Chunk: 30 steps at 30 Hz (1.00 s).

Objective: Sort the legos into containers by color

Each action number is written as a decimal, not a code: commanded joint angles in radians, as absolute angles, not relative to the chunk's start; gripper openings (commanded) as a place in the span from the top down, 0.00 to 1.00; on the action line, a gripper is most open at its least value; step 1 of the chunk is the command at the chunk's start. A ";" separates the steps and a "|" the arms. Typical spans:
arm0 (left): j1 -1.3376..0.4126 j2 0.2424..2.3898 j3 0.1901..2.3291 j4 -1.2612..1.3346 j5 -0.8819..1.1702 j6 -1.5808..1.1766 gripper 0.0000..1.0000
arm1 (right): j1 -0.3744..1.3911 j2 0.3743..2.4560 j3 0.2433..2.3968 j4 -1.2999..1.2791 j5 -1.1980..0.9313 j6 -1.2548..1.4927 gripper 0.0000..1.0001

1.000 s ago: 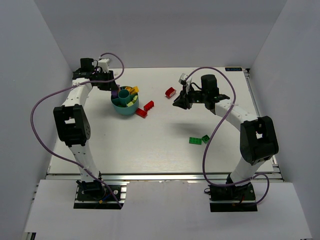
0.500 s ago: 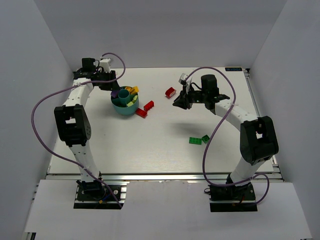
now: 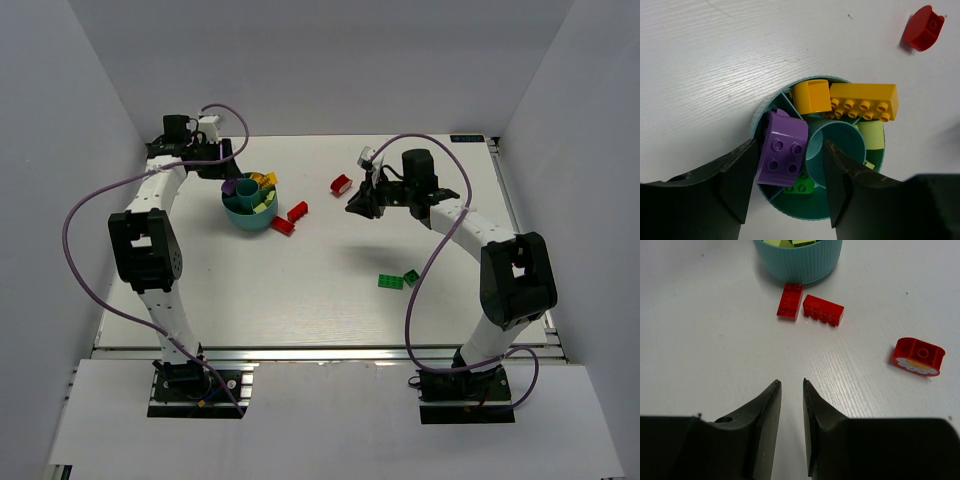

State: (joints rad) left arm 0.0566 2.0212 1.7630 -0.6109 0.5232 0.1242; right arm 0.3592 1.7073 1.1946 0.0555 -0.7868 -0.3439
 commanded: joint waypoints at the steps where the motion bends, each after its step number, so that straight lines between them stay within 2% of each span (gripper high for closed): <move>1: 0.057 1.958 1.818 -0.554 0.515 0.071 0.34 | 0.351 1.649 1.189 0.083 -0.787 -0.348 0.70; 4: 0.063 1.922 1.812 -0.502 0.500 0.017 0.27 | 0.351 1.648 1.198 0.072 -0.785 -0.357 0.69; 7: 0.075 1.858 1.777 -0.434 0.462 -0.060 0.18 | 0.351 1.646 1.213 0.045 -0.773 -0.376 0.61; 9: 0.084 1.787 1.732 -0.349 0.424 -0.147 0.02 | 0.351 1.632 1.212 0.049 -0.752 -0.417 0.33; 10: 0.100 1.760 1.667 -0.316 0.423 -0.178 0.02 | 0.350 1.620 1.210 0.051 -0.750 -0.443 0.13; 11: 0.109 1.705 1.629 -0.248 0.413 -0.255 0.02 | 0.351 1.615 1.212 0.052 -0.755 -0.512 0.11; 14: 0.135 1.631 1.496 -0.180 0.382 -0.412 0.02 | 0.350 1.614 1.230 0.051 -0.764 -0.615 0.11; 16: 0.155 1.576 1.454 -0.190 0.368 -0.462 0.02 | 0.348 1.662 1.350 -0.142 -0.816 -0.792 0.11; 19: 0.184 1.502 1.378 -0.251 0.367 -0.512 0.02 | 0.339 1.777 1.544 -0.530 -0.925 -1.000 0.24; 20: 0.192 1.479 1.320 -0.259 0.374 -0.528 0.02 | 0.339 1.804 1.663 -0.619 -0.936 -1.027 0.39; 22: 0.219 1.393 1.252 -0.276 0.374 -0.531 0.02 | 0.344 1.877 1.758 -0.810 -0.925 -1.058 0.60; 23: 0.233 1.361 1.176 -0.278 0.368 -0.538 0.02 | 0.347 1.894 1.817 -0.863 -0.890 -1.072 0.77; 24: 0.265 1.327 1.139 -0.282 0.358 -0.546 0.02 | 0.353 1.904 1.828 -0.906 -0.864 -1.084 0.81; 25: 0.279 1.268 1.103 -0.291 0.342 -0.552 0.02 | 0.356 1.901 1.824 -0.932 -0.838 -1.098 0.83; 28: 0.290 1.215 1.023 -0.356 0.275 -0.554 0.10 | 0.360 1.826 1.703 -0.925 -0.738 -1.124 0.57; 29: 0.290 1.189 1.002 -0.341 0.302 -0.563 0.16 | 0.359 1.801 1.662 -0.908 -0.698 -1.178 0.47; 30: 0.290 1.180 0.983 -0.334 0.314 -0.566 0.22 | 0.360 1.775 1.585 -0.911 -0.684 -1.222 0.42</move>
